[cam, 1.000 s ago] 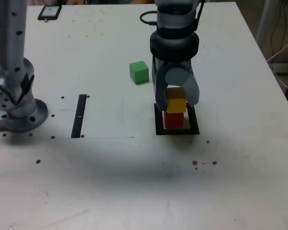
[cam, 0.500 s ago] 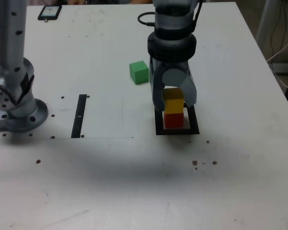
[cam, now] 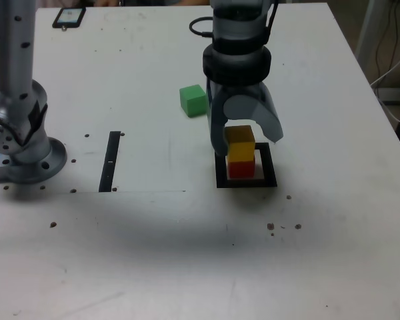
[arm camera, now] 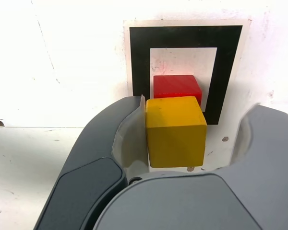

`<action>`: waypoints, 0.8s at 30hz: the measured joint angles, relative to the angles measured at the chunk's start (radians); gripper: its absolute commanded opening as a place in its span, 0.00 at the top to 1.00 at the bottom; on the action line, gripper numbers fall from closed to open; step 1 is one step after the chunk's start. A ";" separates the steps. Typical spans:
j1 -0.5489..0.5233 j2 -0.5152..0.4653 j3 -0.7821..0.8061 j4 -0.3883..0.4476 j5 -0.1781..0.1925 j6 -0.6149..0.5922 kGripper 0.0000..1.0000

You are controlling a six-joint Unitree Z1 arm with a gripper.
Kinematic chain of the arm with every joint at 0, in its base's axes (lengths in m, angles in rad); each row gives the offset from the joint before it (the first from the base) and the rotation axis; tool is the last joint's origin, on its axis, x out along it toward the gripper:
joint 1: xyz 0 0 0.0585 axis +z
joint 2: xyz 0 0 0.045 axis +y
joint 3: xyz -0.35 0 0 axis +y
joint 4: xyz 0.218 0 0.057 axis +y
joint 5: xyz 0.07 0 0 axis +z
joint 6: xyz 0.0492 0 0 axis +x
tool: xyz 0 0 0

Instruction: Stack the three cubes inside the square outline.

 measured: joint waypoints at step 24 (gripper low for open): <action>0.262 -0.187 0.107 0.068 0.089 0.151 0.00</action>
